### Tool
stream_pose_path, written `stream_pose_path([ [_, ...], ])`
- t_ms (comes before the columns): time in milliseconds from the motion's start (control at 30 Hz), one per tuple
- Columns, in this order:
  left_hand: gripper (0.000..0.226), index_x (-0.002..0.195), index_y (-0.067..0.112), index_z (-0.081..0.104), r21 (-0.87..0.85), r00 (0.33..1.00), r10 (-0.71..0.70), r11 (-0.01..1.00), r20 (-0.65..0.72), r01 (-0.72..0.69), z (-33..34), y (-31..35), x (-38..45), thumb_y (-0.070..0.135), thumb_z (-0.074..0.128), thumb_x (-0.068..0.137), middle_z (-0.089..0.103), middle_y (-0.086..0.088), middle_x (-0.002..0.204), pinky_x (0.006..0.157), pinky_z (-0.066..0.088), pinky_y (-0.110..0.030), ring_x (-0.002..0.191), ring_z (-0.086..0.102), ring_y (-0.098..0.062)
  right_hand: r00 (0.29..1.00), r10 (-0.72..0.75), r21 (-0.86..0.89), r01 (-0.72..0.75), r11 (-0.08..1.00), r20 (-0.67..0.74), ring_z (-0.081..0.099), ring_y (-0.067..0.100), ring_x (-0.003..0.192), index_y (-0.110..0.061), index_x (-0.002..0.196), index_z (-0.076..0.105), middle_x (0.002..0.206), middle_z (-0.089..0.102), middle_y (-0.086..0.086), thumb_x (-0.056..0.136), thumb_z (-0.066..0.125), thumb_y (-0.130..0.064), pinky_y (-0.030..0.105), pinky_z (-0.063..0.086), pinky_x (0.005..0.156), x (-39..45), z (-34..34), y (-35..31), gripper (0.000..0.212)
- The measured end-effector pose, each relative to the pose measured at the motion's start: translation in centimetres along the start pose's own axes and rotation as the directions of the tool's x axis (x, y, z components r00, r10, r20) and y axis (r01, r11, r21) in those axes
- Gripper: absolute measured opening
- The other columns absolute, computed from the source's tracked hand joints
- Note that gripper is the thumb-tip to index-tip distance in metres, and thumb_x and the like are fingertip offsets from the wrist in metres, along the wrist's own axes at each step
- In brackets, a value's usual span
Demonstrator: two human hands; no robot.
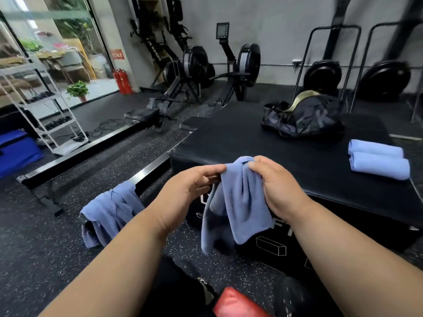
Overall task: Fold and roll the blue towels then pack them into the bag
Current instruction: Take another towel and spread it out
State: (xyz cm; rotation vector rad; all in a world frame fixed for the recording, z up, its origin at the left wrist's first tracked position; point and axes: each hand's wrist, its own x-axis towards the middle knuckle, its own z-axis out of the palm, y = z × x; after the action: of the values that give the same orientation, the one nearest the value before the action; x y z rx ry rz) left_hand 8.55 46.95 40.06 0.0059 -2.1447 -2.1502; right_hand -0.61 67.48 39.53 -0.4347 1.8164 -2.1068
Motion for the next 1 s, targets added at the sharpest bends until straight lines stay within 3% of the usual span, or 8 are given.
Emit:
stream_pose_path([
  [133,0.053,0.122,0.023,0.079,0.065,1.0,-0.014,0.998,-0.014,0.015,0.7,0.1,-0.9,0.02,0.045,0.082,0.072,0.003,0.134,0.118,0.04,-0.05,0.131,0.062,-0.016,1.0,-0.008,0.017,0.008,1.0,-0.003,0.068,0.041,0.107,-0.002,0.094,0.067,0.108,0.074,0.02,0.098,0.055,-0.022,0.052,0.053,0.099,-0.5,-0.9,-0.7,0.024],
  [267,0.054,0.122,0.022,0.078,0.104,0.999,-0.024,0.994,-0.029,0.027,0.9,-0.1,-1.6,0.015,0.046,0.079,0.074,0.005,0.13,0.114,0.045,-0.044,0.128,0.064,-0.013,0.999,-0.046,-0.079,0.047,0.996,0.019,0.068,0.02,0.088,-0.005,0.093,0.074,0.099,0.076,0.012,0.1,0.045,-0.015,0.04,0.052,0.083,-1.5,-1.1,-2.2,0.031],
  [367,0.054,0.127,0.027,0.075,0.216,0.998,-0.033,0.975,-0.059,0.045,0.8,-0.5,-1.6,0.011,0.052,0.081,0.075,0.011,0.127,0.112,0.047,-0.036,0.125,0.065,-0.006,0.998,-0.066,-0.097,0.065,0.993,0.0,0.069,0.022,0.092,-0.001,0.101,0.072,0.106,0.076,0.015,0.099,0.046,-0.02,0.041,0.055,0.085,-1.3,-1.5,-2.5,0.032],
  [533,0.052,0.137,0.025,0.067,0.284,0.99,-0.092,0.952,-0.103,0.118,1.0,-2.0,-1.1,-0.002,0.058,0.093,0.074,0.008,0.126,0.099,0.049,-0.018,0.121,0.066,-0.002,0.996,-0.049,-0.174,0.035,0.984,-0.078,0.05,0.015,0.073,-0.018,0.074,0.057,0.076,0.053,-0.001,0.103,0.057,-0.034,0.039,0.044,0.075,-0.5,-2.2,-2.7,0.033],
  [667,0.047,0.138,0.028,0.066,0.36,0.981,-0.107,0.919,-0.16,0.159,1.4,-2.9,-0.6,0.005,0.066,0.096,0.072,0.011,0.127,0.097,0.049,-0.019,0.114,0.067,0.002,0.998,-0.018,-0.011,0.018,1.0,-0.058,0.056,0.019,0.083,-0.007,0.091,0.065,0.087,0.06,0.004,0.101,0.059,-0.033,0.042,0.047,0.083,-0.1,-2.7,-3.2,0.029],
  [800,0.044,0.128,0.032,0.069,0.179,0.895,-0.37,0.891,-0.247,0.418,2.1,-4.1,-0.5,0.042,0.069,0.085,0.073,0.011,0.115,0.081,0.047,-0.031,0.1,0.065,-0.011,0.996,-0.069,0.087,0.073,0.994,-0.049,0.058,0.017,0.087,-0.015,0.091,0.068,0.088,0.063,0.004,0.103,0.055,-0.027,0.039,0.047,0.086,0.1,-3.2,-3.9,0.021],
  [867,0.045,0.123,0.029,0.067,0.058,0.827,-0.522,0.838,-0.211,0.543,2.6,-5.1,-0.4,0.056,0.064,0.086,0.073,0.005,0.119,0.087,0.045,-0.037,0.105,0.064,-0.018,0.997,-0.08,0.13,0.082,0.988,-0.02,0.057,0.023,0.092,-0.012,0.095,0.065,0.095,0.062,0.012,0.103,0.054,-0.027,0.041,0.045,0.09,0.3,-3.4,-4.1,0.021],
  [1000,0.042,0.135,0.032,0.054,-0.132,0.754,-0.639,0.77,-0.155,0.625,3.0,-7.5,0.4,0.058,0.047,0.104,0.075,-0.005,0.121,0.094,0.04,-0.043,0.116,0.062,-0.026,0.995,-0.096,0.203,0.089,0.975,0.026,0.051,0.029,0.095,-0.008,0.097,0.059,0.097,0.056,0.018,0.1,0.051,-0.02,0.044,0.042,0.091,0.3,-3.4,-4.3,0.015],
])
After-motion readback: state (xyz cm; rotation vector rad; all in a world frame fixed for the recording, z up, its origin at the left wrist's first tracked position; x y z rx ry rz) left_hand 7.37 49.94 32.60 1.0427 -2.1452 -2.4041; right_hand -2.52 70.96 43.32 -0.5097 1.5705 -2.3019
